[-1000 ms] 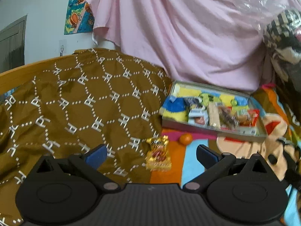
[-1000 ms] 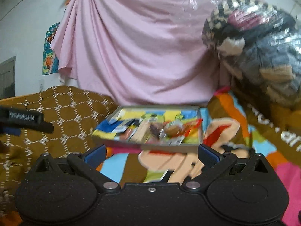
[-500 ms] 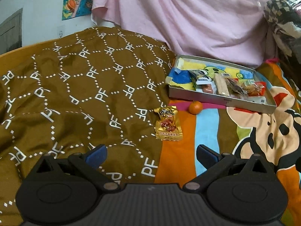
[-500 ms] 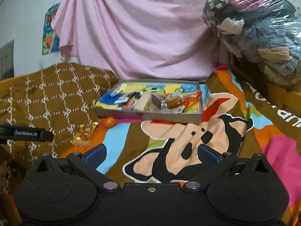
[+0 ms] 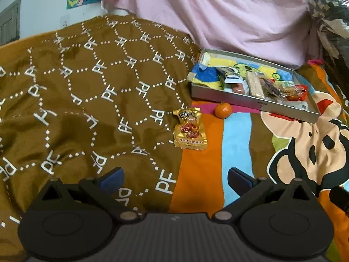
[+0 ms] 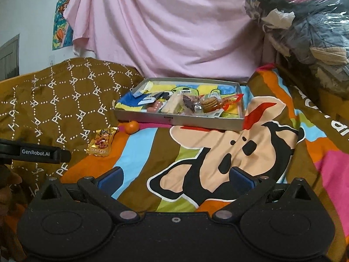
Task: Organize snacks
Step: 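Open both tools, release the snacks and withdraw from the tray, then move the left tool over the gold duck-snack pack while the right approaches the mandarin orange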
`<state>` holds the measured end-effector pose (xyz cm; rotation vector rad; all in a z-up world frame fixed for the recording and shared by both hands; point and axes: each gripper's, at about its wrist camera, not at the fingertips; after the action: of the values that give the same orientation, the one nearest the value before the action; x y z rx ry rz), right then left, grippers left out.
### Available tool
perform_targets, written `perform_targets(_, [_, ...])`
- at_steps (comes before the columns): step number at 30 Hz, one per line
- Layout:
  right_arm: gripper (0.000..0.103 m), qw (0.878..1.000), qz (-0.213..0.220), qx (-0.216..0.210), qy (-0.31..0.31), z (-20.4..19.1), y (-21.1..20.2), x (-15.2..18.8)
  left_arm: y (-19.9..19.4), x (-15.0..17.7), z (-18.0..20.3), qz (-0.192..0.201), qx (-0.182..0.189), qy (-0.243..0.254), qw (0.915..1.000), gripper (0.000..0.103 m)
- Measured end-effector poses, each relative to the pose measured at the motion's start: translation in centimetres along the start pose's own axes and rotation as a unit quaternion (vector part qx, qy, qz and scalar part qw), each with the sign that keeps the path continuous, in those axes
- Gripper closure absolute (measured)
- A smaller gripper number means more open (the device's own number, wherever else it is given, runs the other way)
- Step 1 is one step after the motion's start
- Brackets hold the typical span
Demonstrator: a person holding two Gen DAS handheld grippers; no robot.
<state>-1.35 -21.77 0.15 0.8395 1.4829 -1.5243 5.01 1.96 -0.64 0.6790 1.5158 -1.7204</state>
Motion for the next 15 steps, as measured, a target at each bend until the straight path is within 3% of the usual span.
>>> perform_targets(8, [0.001,1.000,-0.019,0.000,-0.005,-0.4,1.4,0.2,2.1,-0.9,-0.4,-0.010,-0.017,-0.013,0.9997,0.000])
perform_targets(15, [0.001,1.000,-0.022,-0.006,-0.013,-1.1,2.9,0.2,4.5,-2.6,0.3,0.007,-0.013,-0.005,0.9999,0.000])
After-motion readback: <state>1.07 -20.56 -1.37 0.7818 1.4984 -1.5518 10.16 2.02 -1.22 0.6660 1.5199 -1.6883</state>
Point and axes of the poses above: each gripper's, at about its wrist camera, not at the fingertips, and y roughly the way its jaws point, z to its right, x to its underside, and after that the axes turned 4 degrees about -y, right-handed
